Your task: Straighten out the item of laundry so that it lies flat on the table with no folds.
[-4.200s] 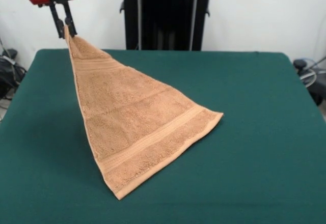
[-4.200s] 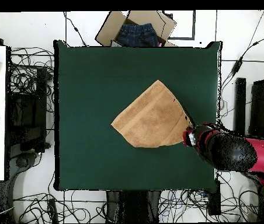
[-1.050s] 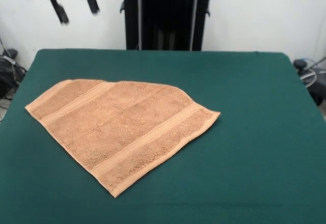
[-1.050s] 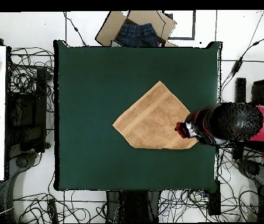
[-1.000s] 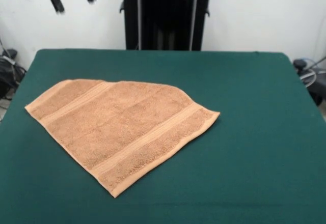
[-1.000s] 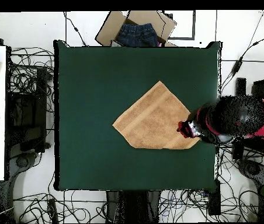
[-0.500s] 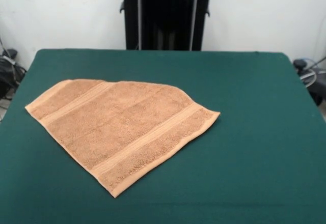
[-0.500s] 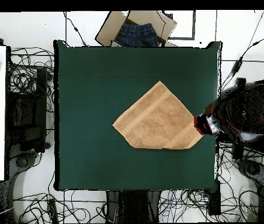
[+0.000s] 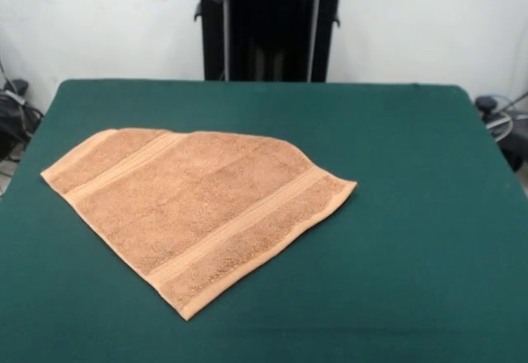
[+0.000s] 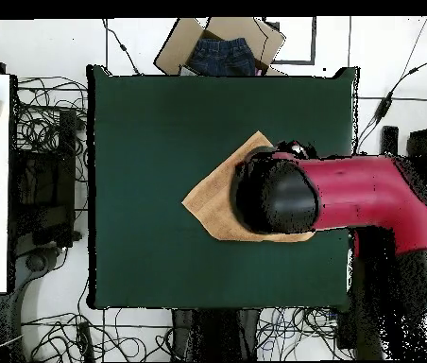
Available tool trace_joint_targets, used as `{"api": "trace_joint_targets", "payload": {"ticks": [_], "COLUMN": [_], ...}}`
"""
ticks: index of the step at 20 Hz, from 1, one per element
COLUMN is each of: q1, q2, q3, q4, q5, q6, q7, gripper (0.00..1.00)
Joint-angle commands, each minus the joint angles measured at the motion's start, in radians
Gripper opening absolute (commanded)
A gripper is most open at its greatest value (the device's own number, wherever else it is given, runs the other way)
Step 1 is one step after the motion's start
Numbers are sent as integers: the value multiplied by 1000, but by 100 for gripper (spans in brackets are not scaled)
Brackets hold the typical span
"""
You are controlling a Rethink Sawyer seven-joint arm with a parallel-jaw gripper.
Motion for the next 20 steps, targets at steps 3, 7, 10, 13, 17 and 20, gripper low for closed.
{"api": "trace_joint_targets", "payload": {"ticks": [3,7,10,13,17,20], "q1": [171,151,128,105,79,72], "q2": [72,137,179,220,261,296], "q3": [-259,-273,-265,-259,-251,-257], "q4": [200,235,241,233,209,188], "q5": [-56,-37,-45,-38,-26,-29], "q6": [-63,-202,-270,-297,-309,-331], "q7": [476,454,429,400,358,346], "gripper": [100,100,100,100,100,100]}}
